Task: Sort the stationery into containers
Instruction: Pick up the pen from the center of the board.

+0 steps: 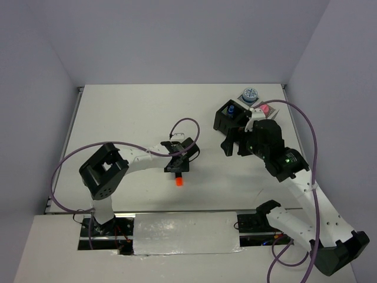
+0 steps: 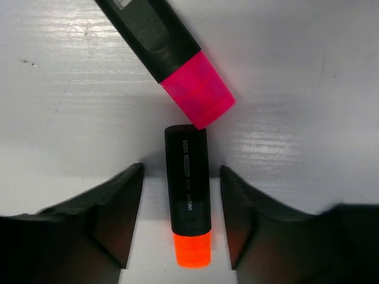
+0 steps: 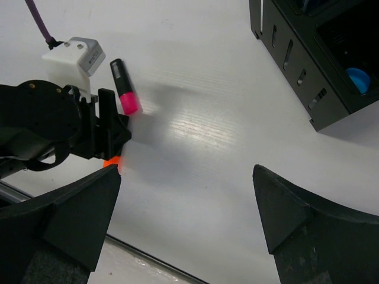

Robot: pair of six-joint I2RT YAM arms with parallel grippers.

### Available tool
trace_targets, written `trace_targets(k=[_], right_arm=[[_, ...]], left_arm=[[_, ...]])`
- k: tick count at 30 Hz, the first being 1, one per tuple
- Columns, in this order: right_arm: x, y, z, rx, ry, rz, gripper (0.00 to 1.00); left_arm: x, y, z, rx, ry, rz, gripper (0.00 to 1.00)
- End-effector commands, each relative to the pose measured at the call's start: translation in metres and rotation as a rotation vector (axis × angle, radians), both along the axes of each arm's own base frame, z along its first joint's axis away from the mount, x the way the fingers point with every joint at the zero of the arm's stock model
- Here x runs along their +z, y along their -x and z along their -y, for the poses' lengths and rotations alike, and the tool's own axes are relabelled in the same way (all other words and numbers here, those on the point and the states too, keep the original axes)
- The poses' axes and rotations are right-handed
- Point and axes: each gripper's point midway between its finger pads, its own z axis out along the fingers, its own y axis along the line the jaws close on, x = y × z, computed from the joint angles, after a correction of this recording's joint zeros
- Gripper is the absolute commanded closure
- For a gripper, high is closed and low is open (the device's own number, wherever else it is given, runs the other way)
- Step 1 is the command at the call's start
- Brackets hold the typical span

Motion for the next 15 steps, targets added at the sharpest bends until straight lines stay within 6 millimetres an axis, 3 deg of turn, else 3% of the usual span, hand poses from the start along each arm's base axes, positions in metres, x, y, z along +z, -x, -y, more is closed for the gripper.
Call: trace_targets(k=[1, 3, 7, 8, 12, 15], right_arm=[[0.024, 0.001, -0.004, 0.011, -0.045, 0.078, 0.00], [0.028, 0.004, -0.005, 0.019, -0.053, 0.084, 0.00], [0.038, 0.006, -0.005, 0.026, -0.075, 0.121, 0.00], [0.041, 0.008, -0.006, 0.036, -0.087, 0.132, 0.00], [0.037, 0.010, -0.022, 0.100, -0.165, 0.167, 0.00], [0.024, 0.010, -0.037, 0.139, -0.263, 0.187, 0.00]], left_arm=[[-0.010, 0.000, -0.003, 0.031, -0.023, -0.009, 0.44], [-0.012, 0.002, -0.003, 0.032, -0.016, -0.016, 0.62], [-0.022, 0.016, -0.012, 0.031, 0.003, -0.040, 0.81], [-0.017, 0.017, -0.012, 0.033, 0.018, -0.033, 1.00], [0.007, 0.026, -0.005, 0.034, 0.131, 0.009, 1.00], [0.047, 0.029, -0.001, 0.061, 0.221, 0.089, 1.00]])
